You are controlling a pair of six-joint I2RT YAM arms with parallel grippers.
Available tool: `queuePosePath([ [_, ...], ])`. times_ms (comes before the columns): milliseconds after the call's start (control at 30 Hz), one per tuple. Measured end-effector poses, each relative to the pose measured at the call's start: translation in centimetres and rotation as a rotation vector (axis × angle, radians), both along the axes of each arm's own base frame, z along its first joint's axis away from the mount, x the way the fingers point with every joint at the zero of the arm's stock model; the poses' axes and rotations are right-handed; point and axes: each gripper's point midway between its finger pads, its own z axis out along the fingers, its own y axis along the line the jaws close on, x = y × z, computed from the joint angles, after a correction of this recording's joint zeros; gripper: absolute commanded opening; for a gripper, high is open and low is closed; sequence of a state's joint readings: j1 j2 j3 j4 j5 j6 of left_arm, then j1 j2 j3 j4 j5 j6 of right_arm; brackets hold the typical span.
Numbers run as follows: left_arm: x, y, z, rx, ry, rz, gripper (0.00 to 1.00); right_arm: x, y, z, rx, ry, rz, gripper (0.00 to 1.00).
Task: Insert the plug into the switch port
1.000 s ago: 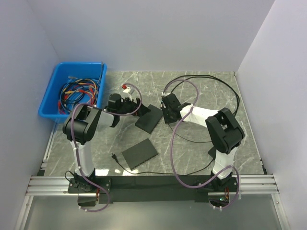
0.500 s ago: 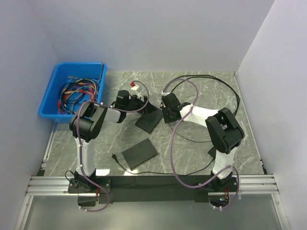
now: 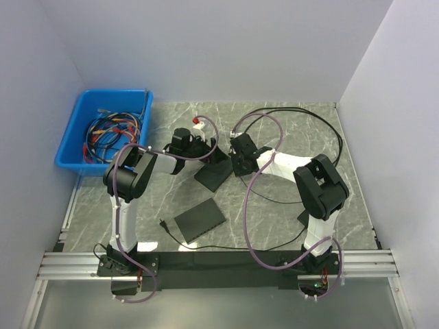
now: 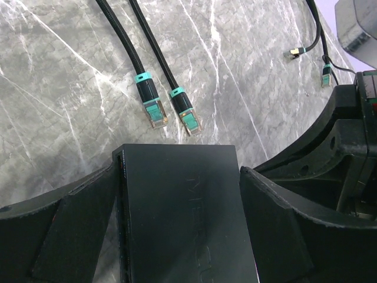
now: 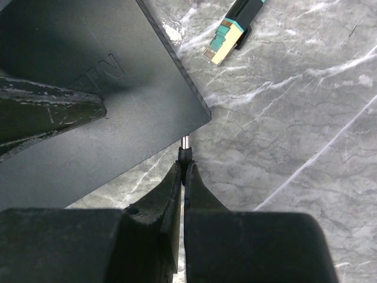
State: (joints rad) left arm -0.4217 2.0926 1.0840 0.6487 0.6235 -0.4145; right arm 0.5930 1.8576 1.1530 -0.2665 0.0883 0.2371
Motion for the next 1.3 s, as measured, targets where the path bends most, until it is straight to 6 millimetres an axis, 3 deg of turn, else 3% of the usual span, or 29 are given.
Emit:
queuePosePath([
  [1300, 0.6, 0.0, -0.7, 0.032, 0.030, 0.012, 0.86, -1.0, 1.3, 0.7, -0.006, -0.014, 0.056, 0.00],
])
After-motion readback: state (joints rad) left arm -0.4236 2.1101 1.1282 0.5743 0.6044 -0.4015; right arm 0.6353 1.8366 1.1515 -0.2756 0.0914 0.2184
